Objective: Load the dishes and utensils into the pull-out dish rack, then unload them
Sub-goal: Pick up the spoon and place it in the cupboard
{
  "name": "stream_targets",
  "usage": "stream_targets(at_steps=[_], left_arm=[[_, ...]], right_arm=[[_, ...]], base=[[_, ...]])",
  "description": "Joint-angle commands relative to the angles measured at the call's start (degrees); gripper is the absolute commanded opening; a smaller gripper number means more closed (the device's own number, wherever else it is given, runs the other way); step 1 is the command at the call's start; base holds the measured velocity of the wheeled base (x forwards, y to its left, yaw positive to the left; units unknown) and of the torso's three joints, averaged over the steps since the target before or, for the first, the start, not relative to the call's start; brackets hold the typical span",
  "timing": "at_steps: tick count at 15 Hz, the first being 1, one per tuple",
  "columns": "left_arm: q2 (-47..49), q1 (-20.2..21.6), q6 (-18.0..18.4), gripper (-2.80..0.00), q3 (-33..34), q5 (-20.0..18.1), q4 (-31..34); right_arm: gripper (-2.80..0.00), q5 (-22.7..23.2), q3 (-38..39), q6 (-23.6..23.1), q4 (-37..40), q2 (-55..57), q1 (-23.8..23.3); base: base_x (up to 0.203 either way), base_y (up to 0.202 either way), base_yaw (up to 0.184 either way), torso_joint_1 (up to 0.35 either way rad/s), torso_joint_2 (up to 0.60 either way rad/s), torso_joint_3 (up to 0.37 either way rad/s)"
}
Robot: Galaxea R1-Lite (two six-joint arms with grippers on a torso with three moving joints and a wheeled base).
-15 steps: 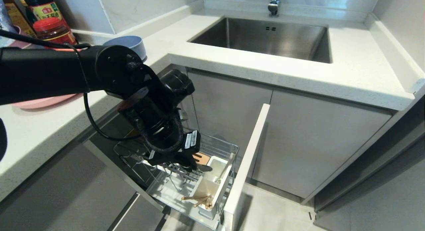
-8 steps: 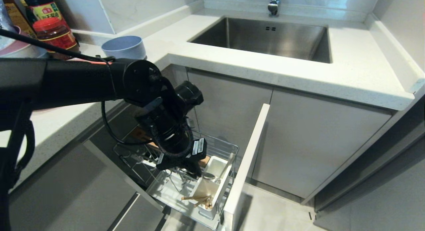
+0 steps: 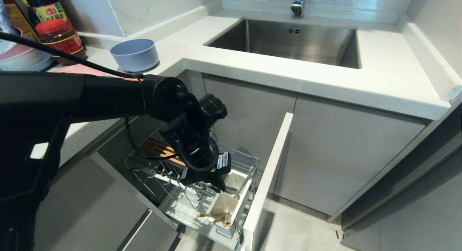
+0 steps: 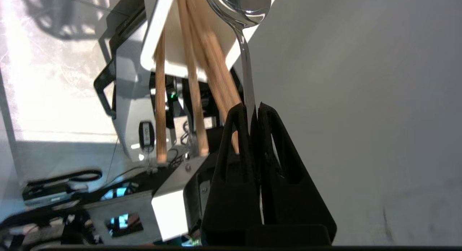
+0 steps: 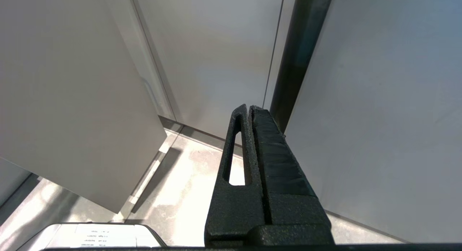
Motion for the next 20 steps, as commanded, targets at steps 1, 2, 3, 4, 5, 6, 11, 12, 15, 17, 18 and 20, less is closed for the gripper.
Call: stream_targets(at_steps=[1, 2, 3, 4, 5, 6, 11, 12, 15, 17, 18, 20], left_arm=[[1.3, 0.1, -0.2, -2.80, -0.3, 0.0, 0.2], [1.9, 0.4, -0.2, -2.80, -0.7, 0.0, 0.2], [2.4, 0.8, -0.1, -2.80, -1.1, 0.0, 0.0], [2.8, 1.0, -0.1, -2.80, -1.7, -0.1, 0.0], [3.1, 1.1, -0.1, -2.80, -1.8, -0.1, 0.0], [3.7, 1.3, 0.0, -2.80, -2.0, -0.1, 0.0], [6.6, 1.5, 0.0, -2.80, -4.4, -0.1, 0.0], [7.0, 1.5, 0.0, -2.80, -4.9, -0.1, 0.0], [8.6, 1.7, 0.1, -2.80, -5.7, -0.1, 0.0], [9.4, 1.8, 0.1, -2.80, -6.0, -0.1, -0.1], [9.5, 1.8, 0.1, -2.80, -6.0, -0.1, -0.1], [9.9, 2.1, 0.2, -2.80, -6.1, -0.1, -0.2]], right_arm=[[-2.80, 0.0, 0.0, 0.0, 0.0, 0.0, 0.0], [-2.80, 0.0, 0.0, 0.0, 0.0, 0.0, 0.0], [-2.80, 0.0, 0.0, 0.0, 0.0, 0.0, 0.0], [-2.80, 0.0, 0.0, 0.0, 0.0, 0.0, 0.0], [-2.80, -0.1, 0.0, 0.0, 0.0, 0.0, 0.0], [-2.80, 0.0, 0.0, 0.0, 0.0, 0.0, 0.0], [-2.80, 0.0, 0.0, 0.0, 0.0, 0.0, 0.0], [-2.80, 0.0, 0.0, 0.0, 0.0, 0.0, 0.0], [-2.80, 0.0, 0.0, 0.0, 0.0, 0.0, 0.0], [-2.80, 0.0, 0.0, 0.0, 0.0, 0.0, 0.0], [-2.80, 0.0, 0.0, 0.0, 0.0, 0.0, 0.0], [-2.80, 0.0, 0.0, 0.0, 0.0, 0.0, 0.0]], base=[[0.000, 0.000, 0.000, 0.000, 0.00, 0.000], [0.000, 0.000, 0.000, 0.000, 0.00, 0.000], [0.000, 0.000, 0.000, 0.000, 0.00, 0.000], [0.000, 0.000, 0.000, 0.000, 0.00, 0.000], [0.000, 0.000, 0.000, 0.000, 0.00, 0.000], [0.000, 0.000, 0.000, 0.000, 0.00, 0.000], [0.000, 0.000, 0.000, 0.000, 0.00, 0.000], [0.000, 0.000, 0.000, 0.000, 0.00, 0.000], [0.000, 0.000, 0.000, 0.000, 0.00, 0.000], [0.000, 0.000, 0.000, 0.000, 0.00, 0.000], [0.000, 0.000, 0.000, 0.000, 0.00, 0.000], [0.000, 0.000, 0.000, 0.000, 0.00, 0.000]])
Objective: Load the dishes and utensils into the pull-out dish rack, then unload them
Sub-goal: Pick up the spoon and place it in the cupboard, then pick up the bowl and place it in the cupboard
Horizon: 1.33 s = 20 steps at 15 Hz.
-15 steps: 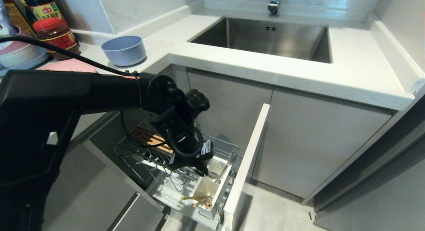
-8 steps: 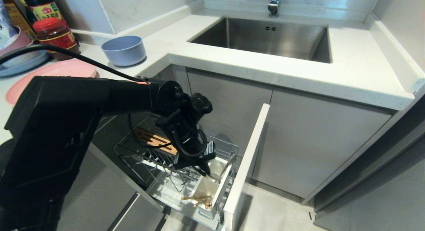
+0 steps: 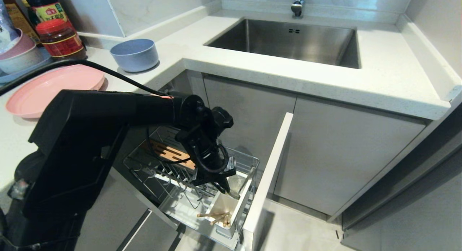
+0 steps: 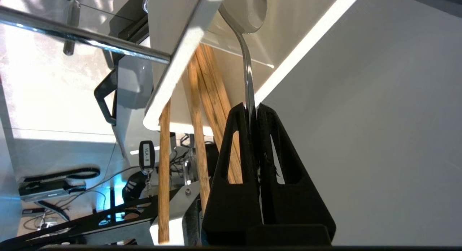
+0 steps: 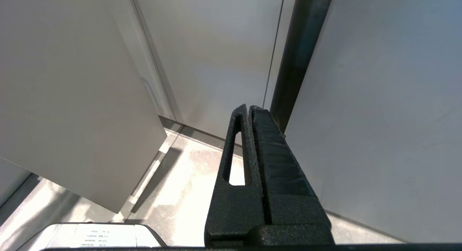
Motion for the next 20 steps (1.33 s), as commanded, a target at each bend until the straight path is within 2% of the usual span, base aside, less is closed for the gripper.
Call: stream_targets(at_steps=[1, 11, 12, 20], left_arm=[[0.8, 0.2, -0.2, -2.80, -0.1, -0.1, 0.0], [1.5, 0.7, -0.1, -2.80, -0.1, -0.7, -0.6], [1.5, 0.7, -0.1, 0.00, -0.1, -0.7, -0.6], [-1.5, 0.7, -0.2, 0.00, -0.1, -0.7, -0.3]], right_arm=[[-2.80, 0.0, 0.0, 0.0, 0.0, 0.0, 0.0], [-2.80, 0.0, 0.0, 0.0, 0.0, 0.0, 0.0], [-2.80, 0.0, 0.0, 0.0, 0.0, 0.0, 0.0], [-2.80, 0.0, 0.0, 0.0, 0.0, 0.0, 0.0]], base=[[0.000, 0.000, 0.000, 0.000, 0.00, 0.000], [0.000, 0.000, 0.000, 0.000, 0.00, 0.000], [0.000, 0.000, 0.000, 0.000, 0.00, 0.000], [0.000, 0.000, 0.000, 0.000, 0.00, 0.000]])
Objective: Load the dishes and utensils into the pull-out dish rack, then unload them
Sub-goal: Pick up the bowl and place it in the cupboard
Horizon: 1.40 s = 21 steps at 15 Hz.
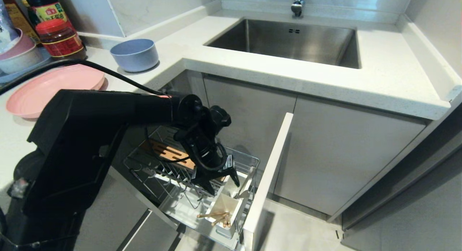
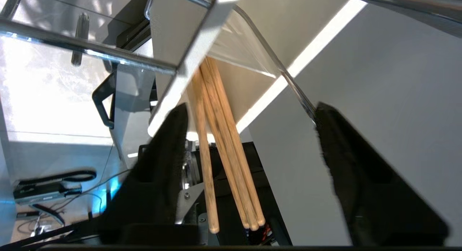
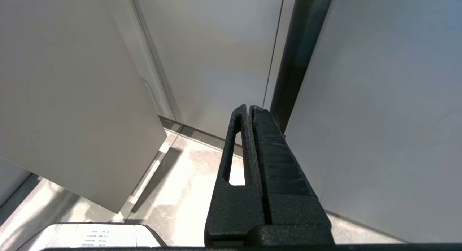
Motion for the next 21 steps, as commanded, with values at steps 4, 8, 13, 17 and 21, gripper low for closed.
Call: stream_targets(at_steps=[4, 8, 13, 17, 21], left_arm=[[-6.0, 0.3, -0.4, 0.00, 0.4, -0.2, 0.6], [-12.1, 0.3, -0.8, -2.80, 0.8, 0.5, 1.8], [-23.6, 1.5, -0.7, -2.80, 2.6, 1.6, 1.9], [-33.9, 3.5, -0.6, -2.80, 2.0, 4.7, 1.7], [-41.0, 7.8, 0.3, -2.80, -0.2, 7.2, 0.1]], right_arm=[[-2.80, 0.0, 0.0, 0.0, 0.0, 0.0, 0.0], [-2.80, 0.0, 0.0, 0.0, 0.0, 0.0, 0.0], [-2.80, 0.0, 0.0, 0.0, 0.0, 0.0, 0.0], [-2.80, 0.0, 0.0, 0.0, 0.0, 0.0, 0.0], [-2.80, 0.0, 0.0, 0.0, 0.0, 0.0, 0.0]], base=[[0.000, 0.000, 0.000, 0.000, 0.00, 0.000], [0.000, 0.000, 0.000, 0.000, 0.00, 0.000], [0.000, 0.000, 0.000, 0.000, 0.00, 0.000], [0.000, 0.000, 0.000, 0.000, 0.00, 0.000], [0.000, 0.000, 0.000, 0.000, 0.00, 0.000]])
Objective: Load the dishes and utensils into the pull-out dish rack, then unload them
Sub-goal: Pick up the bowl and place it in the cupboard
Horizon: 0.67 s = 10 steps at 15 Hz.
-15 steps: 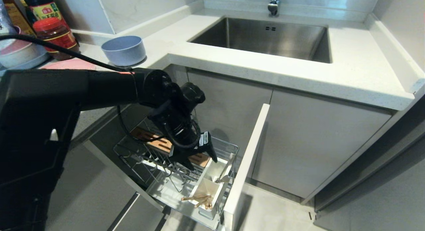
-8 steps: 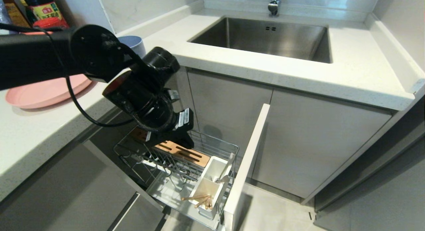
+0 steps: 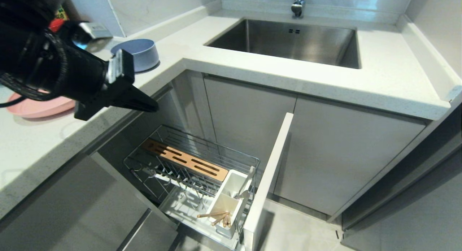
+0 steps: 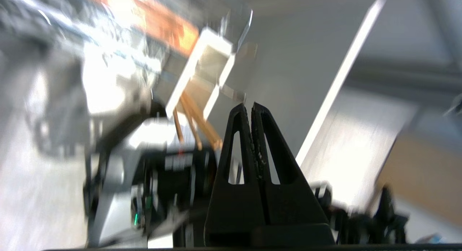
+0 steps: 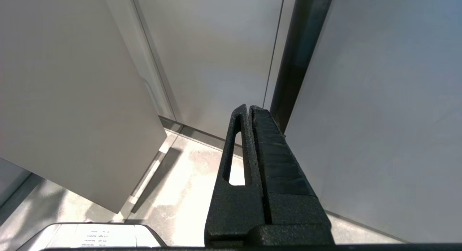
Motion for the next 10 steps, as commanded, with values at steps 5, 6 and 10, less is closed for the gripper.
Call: stream_targets(at_steps=[5, 6, 10], left_arm=[[-3.0, 7.8, 15.2, -2.80, -0.7, 5.9, -19.1], [-1.0, 9.0, 17.6, -2.80, -0.7, 6.4, -23.2], [6.8, 10.0, 27.3, -2.80, -0.9, 13.8, -34.0]], right_arm=[[-2.80, 0.0, 0.0, 0.0, 0.0, 0.0, 0.0], [-2.80, 0.0, 0.0, 0.0, 0.0, 0.0, 0.0], [-2.80, 0.0, 0.0, 0.0, 0.0, 0.0, 0.0]], base=[[0.000, 0.000, 0.000, 0.000, 0.00, 0.000], [0.000, 0.000, 0.000, 0.000, 0.00, 0.000], [0.000, 0.000, 0.000, 0.000, 0.00, 0.000]])
